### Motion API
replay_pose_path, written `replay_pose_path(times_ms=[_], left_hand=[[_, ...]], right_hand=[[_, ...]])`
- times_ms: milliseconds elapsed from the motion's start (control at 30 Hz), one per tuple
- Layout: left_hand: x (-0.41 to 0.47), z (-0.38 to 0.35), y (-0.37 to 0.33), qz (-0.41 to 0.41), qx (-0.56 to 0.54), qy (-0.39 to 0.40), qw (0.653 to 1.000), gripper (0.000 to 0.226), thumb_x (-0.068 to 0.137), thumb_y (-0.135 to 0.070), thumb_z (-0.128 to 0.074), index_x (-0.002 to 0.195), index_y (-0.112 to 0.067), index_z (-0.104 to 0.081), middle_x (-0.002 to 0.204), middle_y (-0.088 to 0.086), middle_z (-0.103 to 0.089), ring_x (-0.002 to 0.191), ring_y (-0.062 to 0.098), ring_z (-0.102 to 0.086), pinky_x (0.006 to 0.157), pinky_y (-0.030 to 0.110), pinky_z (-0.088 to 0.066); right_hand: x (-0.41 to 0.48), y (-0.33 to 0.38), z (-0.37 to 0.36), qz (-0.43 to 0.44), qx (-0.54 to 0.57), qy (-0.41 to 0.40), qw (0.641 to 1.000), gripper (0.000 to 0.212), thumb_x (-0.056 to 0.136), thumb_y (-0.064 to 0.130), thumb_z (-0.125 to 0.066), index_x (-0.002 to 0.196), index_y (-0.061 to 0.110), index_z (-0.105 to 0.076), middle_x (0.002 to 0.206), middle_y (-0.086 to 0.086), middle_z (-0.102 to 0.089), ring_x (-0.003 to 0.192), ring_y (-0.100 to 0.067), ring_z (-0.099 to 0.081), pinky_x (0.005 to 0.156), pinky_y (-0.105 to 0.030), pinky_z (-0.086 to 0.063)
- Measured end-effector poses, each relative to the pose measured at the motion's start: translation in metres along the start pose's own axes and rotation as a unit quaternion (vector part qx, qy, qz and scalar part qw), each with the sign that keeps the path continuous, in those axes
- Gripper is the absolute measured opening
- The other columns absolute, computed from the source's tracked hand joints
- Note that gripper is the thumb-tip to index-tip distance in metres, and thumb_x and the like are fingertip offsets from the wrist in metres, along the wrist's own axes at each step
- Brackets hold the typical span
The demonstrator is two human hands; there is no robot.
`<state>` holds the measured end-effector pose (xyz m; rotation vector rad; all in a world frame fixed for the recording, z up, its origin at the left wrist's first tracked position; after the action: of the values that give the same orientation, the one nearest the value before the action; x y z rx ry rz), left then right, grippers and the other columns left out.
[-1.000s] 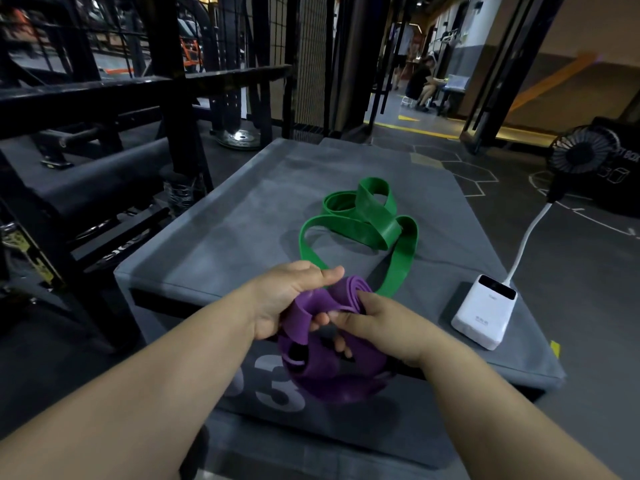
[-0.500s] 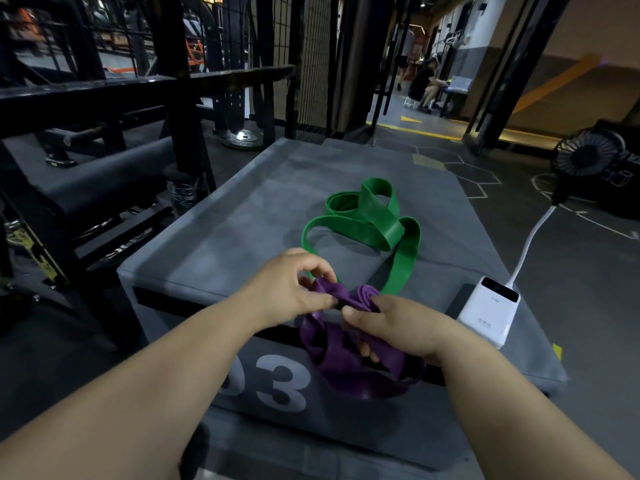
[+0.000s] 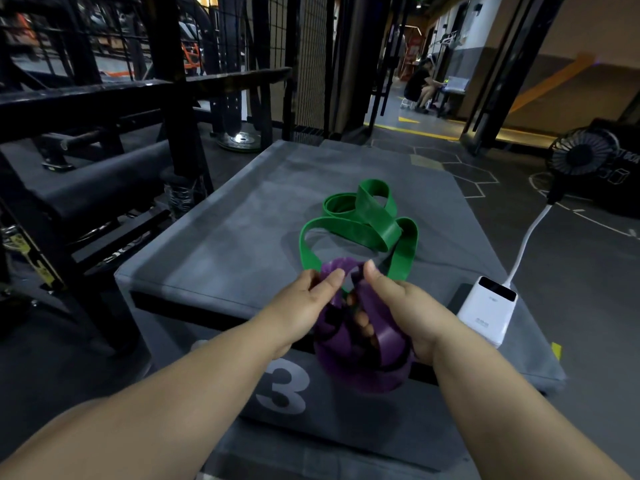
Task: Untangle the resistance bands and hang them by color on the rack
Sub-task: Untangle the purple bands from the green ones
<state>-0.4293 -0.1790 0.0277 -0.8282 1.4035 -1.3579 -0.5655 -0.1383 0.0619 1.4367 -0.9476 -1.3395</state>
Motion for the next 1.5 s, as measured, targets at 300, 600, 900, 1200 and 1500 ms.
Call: replay_pose_path(times_ms=[300, 600, 900, 1200, 1500], left_hand=[[-0.009, 0.01, -0.022, 0.052, -0.229, 0.049, 0.971, 0.061, 0.069, -0.075, -0.055, 0.075, -0.014, -0.051, 0.059, 0.002, -0.048, 0.051, 0.016, -0.047, 0.058, 0.03, -0.045], [-0.011, 0.023, -0.027, 0.031, -0.164, 0.078, 0.983, 0.005, 0.087, -0.01, -0.064, 0.091, -0.012, -0.06, 0.072, 0.005, -0.061, 0.061, 0.016, -0.058, 0.06, 0.026, -0.053], [-0.005, 0.038, -0.023, 0.052, -0.078, 0.075, 0.993, 0.024, 0.097, -0.031, -0.052, 0.107, -0.011, -0.06, 0.085, 0.007, -0.072, 0.074, 0.017, -0.067, 0.066, 0.026, -0.054], [-0.005, 0.019, -0.027, 0.052, -0.192, 0.085, 0.976, 0.025, 0.102, -0.021, -0.038, 0.096, -0.008, -0.059, 0.066, 0.005, -0.06, 0.044, 0.014, -0.051, 0.045, 0.023, -0.047], [0.0, 0.028, -0.024, -0.01, -0.163, 0.135, 0.977, 0.014, 0.07, -0.018, -0.066, 0.078, -0.014, -0.056, 0.066, 0.003, -0.065, 0.059, 0.012, -0.061, 0.057, 0.02, -0.051]], right_hand=[[0.0, -0.006, 0.011, -0.05, 0.028, -0.013, 0.998, 0.058, 0.082, 0.06, -0.054, 0.08, 0.004, -0.066, 0.056, -0.009, -0.059, 0.045, -0.018, -0.055, 0.048, -0.024, -0.047], [-0.004, -0.006, 0.01, -0.037, 0.046, 0.095, 0.994, 0.06, 0.081, 0.058, -0.049, 0.089, 0.0, -0.061, 0.056, -0.01, -0.052, 0.045, -0.018, -0.048, 0.044, -0.024, -0.045], [-0.014, -0.01, 0.012, -0.037, 0.026, 0.189, 0.981, 0.068, 0.085, 0.062, -0.044, 0.094, -0.003, -0.063, 0.057, -0.011, -0.059, 0.041, -0.016, -0.055, 0.042, -0.023, -0.047], [-0.017, -0.009, 0.009, 0.014, 0.047, 0.286, 0.957, 0.063, 0.071, 0.068, -0.071, 0.089, 0.007, -0.075, 0.082, -0.013, -0.066, 0.075, -0.019, -0.063, 0.076, -0.029, -0.05], [-0.027, 0.009, 0.007, 0.078, 0.092, 0.363, 0.924, 0.053, 0.088, 0.059, -0.056, 0.088, 0.009, -0.072, 0.073, -0.004, -0.065, 0.063, -0.014, -0.059, 0.061, -0.025, -0.044]])
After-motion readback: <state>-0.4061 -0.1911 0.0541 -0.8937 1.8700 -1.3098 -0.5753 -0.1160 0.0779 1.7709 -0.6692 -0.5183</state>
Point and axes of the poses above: each hand's wrist, its own x-axis towards the middle knuckle, its own z-axis out of the back of the hand, y = z × x, the point moved 5 cm from there along x, towards the middle knuckle
